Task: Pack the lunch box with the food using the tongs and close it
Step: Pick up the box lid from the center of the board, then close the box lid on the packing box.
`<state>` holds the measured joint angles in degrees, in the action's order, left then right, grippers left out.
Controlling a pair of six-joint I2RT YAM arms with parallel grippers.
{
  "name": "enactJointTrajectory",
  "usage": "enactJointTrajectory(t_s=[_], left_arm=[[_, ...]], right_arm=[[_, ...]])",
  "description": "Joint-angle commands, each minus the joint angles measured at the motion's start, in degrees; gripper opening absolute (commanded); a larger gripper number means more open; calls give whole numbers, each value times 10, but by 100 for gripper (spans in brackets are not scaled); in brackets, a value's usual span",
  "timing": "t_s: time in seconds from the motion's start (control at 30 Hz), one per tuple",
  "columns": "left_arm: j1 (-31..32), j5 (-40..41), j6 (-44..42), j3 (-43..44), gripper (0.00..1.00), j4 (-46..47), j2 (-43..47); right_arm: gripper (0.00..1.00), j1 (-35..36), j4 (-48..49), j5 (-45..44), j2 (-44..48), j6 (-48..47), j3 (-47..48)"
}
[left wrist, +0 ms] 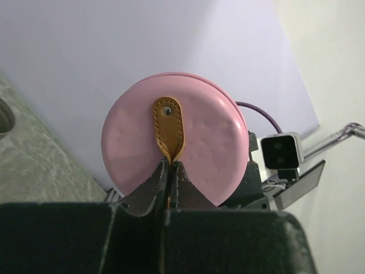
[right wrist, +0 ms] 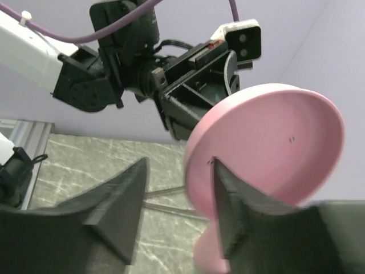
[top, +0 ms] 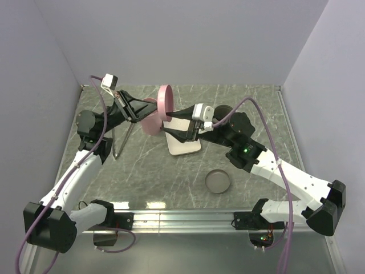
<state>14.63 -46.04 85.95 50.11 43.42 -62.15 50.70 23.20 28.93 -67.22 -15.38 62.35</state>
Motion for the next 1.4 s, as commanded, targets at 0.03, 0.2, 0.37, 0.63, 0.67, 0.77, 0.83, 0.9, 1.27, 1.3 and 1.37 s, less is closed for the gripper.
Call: enactJointTrajectory(t_s=[0.03, 0.2, 0.37, 0.63, 0.67, 0.77, 0.83, 0.9, 1.27, 1.3, 1.37], left_arm=[[-41, -23, -71, 11, 0, -46, 5], [-51, -26, -328, 111, 0, -267, -13], [-45, 113, -556, 262, 0, -565, -69], [-7, 359, -818, 485, 0, -805, -218], [-4, 372, -834, 507, 0, -825, -236], [-2, 402, -887, 593, 0, -914, -311], [-1, 429, -912, 630, 0, -945, -347], [4, 448, -934, 661, 2, -970, -390], [36, 459, -965, 764, 2, -1052, -505], [37, 459, -963, 764, 1, -1055, -515], [37, 459, -961, 769, 1, -1060, -523]], right_arm=[[69, -2, -21, -23, 31, -15, 0], [89, -9, -126, -95, 39, -25, 19], [91, -52, -251, -127, 32, 6, 65], [100, -195, -463, -81, -32, 76, 154], [100, -201, -474, -66, -35, 75, 167], [100, -219, -505, -60, -43, 66, 175], [100, -224, -506, -59, -39, 64, 171], [100, -227, -495, -65, -33, 64, 159], [100, -233, -486, -80, -14, 49, 135], [100, -234, -485, -80, -14, 49, 133], [100, -235, -482, -82, -12, 47, 129]])
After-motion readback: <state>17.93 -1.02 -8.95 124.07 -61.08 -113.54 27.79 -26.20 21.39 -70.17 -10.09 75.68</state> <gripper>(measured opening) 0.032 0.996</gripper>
